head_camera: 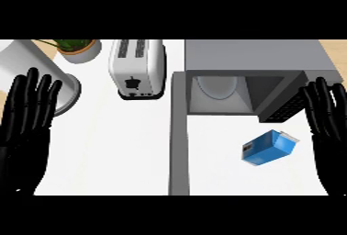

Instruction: Pick up the milk, place it into the microwave and close the microwave

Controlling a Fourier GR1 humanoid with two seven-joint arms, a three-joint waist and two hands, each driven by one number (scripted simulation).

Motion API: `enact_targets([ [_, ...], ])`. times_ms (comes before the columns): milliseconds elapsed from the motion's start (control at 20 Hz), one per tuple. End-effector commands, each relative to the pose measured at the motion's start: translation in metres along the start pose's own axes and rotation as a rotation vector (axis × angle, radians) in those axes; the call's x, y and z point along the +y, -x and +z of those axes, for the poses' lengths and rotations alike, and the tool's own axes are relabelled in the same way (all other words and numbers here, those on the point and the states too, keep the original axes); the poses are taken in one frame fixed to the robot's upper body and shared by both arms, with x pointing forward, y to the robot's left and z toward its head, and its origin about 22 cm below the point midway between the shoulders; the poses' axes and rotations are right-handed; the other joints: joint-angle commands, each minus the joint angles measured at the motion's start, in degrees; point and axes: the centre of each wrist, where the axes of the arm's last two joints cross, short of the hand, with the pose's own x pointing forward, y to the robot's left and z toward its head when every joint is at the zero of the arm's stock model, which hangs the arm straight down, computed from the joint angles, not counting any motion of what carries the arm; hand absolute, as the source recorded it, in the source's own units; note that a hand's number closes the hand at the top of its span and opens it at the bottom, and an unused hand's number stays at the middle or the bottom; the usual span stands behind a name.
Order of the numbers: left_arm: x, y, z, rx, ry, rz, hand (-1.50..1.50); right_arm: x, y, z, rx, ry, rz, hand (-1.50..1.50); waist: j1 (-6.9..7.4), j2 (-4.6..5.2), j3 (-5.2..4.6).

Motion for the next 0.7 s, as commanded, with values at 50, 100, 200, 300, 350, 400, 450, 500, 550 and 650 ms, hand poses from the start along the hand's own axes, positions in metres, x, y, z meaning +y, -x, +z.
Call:
enact_targets([
  [50, 0.016, -0.007, -0.002, -0.005, 0.007, -0.032, -1.5, -0.019, 0.003, 0.003, -0.079, -0.126, -0.212, -1.5, -0.58, 1.24, -0.73],
  [100, 0.016, -0.002, 0.001, 0.006, 0.006, -0.035, -1.5, -0.013, -0.002, -0.003, -0.083, -0.222, -0.291, -1.5, -0.26, 1.25, -0.71],
  [200, 0.018, 0.005, -0.008, 0.003, -0.011, -0.041, -1.5, -0.014, 0.005, 0.002, -0.105, -0.365, -0.43, -1.5, -1.01, 1.63, -0.51],
  [300, 0.017, 0.018, 0.001, 0.127, -0.03, 0.056, -1.5, 0.015, 0.009, 0.005, -0.092, -0.489, -0.653, -1.5, 0.84, 2.12, -0.43],
  [350, 0.021, 0.024, 0.006, 0.141, -0.032, 0.057, -1.5, 0.01, 0.016, 0.009, -0.07, -0.52, -0.696, -1.5, 0.9, 2.19, -0.53],
  [400, 0.024, 0.019, 0.006, 0.15, -0.039, 0.06, -1.5, 0.005, 0.02, 0.018, -0.055, -0.553, -0.752, -1.5, 0.39, 1.72, -0.48],
  [450, 0.03, 0.024, 0.007, 0.154, -0.052, 0.069, -1.5, -0.006, 0.022, 0.026, -0.055, -0.567, -0.79, -1.5, -0.54, 1.66, -0.59],
  [500, 0.032, 0.024, 0.007, 0.167, -0.051, 0.066, -1.5, -0.022, 0.016, 0.026, -0.058, -0.6, -0.796, -1.5, -1.04, 1.46, -0.64],
  [550, 0.036, 0.029, 0.019, 0.169, -0.053, 0.07, -1.5, -0.035, 0.026, 0.033, -0.055, -0.589, -0.831, -1.5, -0.51, 1.5, -0.68],
  [650, 0.047, 0.024, 0.023, 0.175, -0.046, 0.075, -1.5, -0.068, 0.026, 0.043, -0.033, -0.616, -0.845, -1.5, -0.65, 1.28, -0.73],
])
